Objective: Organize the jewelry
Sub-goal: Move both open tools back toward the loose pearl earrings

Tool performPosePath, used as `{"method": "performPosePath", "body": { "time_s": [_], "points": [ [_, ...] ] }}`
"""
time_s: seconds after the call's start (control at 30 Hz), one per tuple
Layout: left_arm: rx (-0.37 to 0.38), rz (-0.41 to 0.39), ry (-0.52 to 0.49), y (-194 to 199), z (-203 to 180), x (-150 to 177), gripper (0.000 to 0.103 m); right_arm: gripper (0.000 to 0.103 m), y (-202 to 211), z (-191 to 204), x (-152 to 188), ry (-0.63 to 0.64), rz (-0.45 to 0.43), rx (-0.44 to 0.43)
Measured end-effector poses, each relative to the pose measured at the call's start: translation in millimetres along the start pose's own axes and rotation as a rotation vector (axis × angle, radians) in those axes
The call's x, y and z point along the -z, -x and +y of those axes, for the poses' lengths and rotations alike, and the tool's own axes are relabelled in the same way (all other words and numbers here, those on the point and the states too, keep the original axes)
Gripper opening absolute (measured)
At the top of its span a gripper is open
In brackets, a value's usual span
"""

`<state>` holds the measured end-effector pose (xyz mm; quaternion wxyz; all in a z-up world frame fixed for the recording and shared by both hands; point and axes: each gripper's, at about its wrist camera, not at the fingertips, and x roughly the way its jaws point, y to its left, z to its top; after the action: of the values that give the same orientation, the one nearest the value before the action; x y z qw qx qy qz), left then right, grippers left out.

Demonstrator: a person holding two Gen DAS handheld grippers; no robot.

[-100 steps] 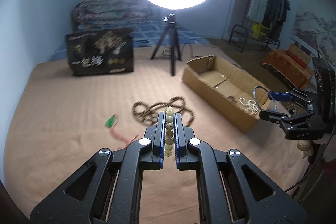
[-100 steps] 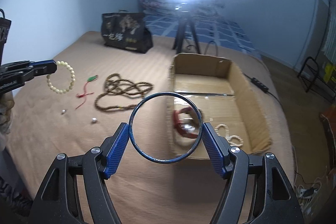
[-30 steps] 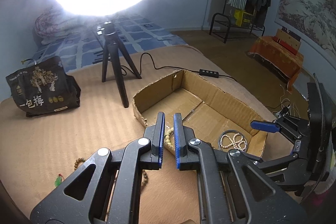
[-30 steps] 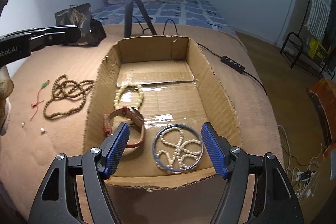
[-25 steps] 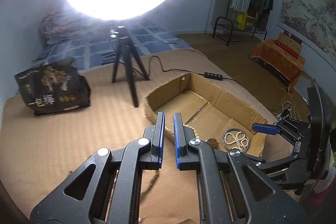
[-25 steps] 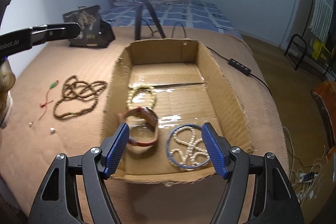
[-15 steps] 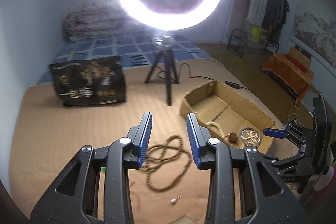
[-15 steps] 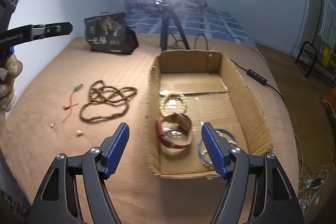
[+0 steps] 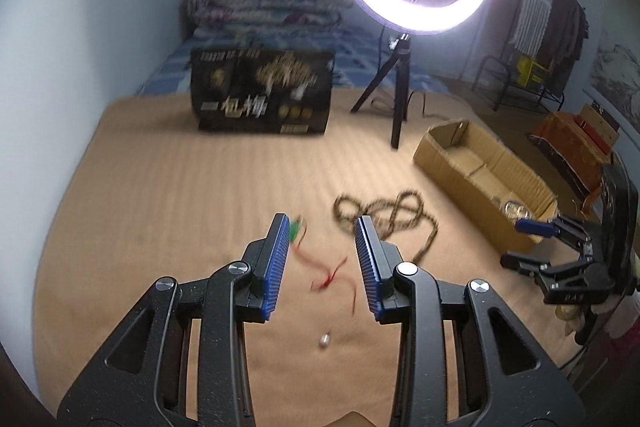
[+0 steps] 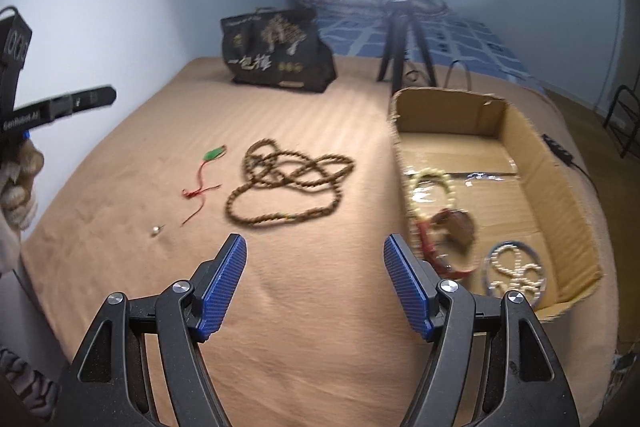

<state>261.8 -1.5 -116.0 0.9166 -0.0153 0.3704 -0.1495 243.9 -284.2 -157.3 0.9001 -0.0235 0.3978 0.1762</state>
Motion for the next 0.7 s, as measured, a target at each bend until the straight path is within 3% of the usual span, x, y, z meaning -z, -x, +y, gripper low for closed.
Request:
{"method": "performPosePath", "body": {
  "time_s": [0.3, 0.57, 0.7],
  "points": [
    [0.047, 0.093, 0.068, -18.3, 15.6, 51.6, 0.034, 0.071, -34.7, 31.9, 8.2, 0.055, 0.066, -0.042],
    [0.091, 0.15, 0.053, -31.2, 5.4, 77.2, 0.034, 0.07, -58.6, 47.4, 14.4, 0.071, 0.097, -0.087],
    [0.093, 0.175, 0.029, -41.3, -2.0, 86.2, 0.034, 0.06, -68.3, 56.7, 15.1, 0.086, 0.116, -0.099]
  ]
}}
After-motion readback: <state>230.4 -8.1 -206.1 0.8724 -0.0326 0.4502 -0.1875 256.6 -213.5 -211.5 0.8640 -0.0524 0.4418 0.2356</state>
